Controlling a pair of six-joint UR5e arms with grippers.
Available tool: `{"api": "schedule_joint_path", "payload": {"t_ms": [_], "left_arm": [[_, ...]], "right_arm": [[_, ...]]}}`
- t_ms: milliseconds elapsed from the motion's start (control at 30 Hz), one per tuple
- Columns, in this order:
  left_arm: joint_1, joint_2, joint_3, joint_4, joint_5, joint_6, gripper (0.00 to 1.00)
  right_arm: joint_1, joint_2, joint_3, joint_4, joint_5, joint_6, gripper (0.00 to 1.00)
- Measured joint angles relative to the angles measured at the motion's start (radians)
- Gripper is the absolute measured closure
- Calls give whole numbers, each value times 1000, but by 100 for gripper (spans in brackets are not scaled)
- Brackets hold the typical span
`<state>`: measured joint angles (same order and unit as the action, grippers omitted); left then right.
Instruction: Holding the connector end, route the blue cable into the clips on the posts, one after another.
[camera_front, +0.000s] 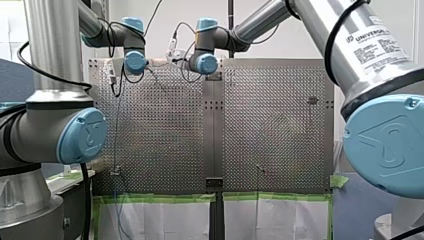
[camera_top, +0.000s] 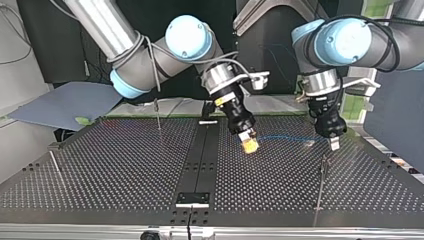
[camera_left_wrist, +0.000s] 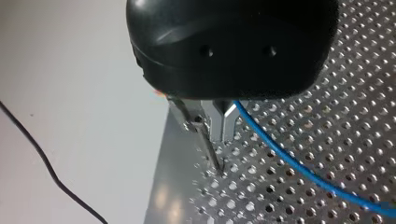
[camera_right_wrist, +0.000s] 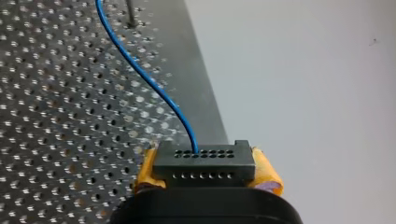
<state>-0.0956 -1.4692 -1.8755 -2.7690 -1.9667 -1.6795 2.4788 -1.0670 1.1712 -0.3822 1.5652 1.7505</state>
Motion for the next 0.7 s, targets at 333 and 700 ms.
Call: {"api": "schedule_joint_path", "payload": {"t_ms": [333, 700], "left_arm": [[40, -12, 27, 0, 40, 0, 100], [75, -30, 56, -8, 97, 0, 100]], "right_arm": [[2, 25, -41, 9, -2, 0, 100], [-2, 42, -99, 35, -9, 8, 100]]}}
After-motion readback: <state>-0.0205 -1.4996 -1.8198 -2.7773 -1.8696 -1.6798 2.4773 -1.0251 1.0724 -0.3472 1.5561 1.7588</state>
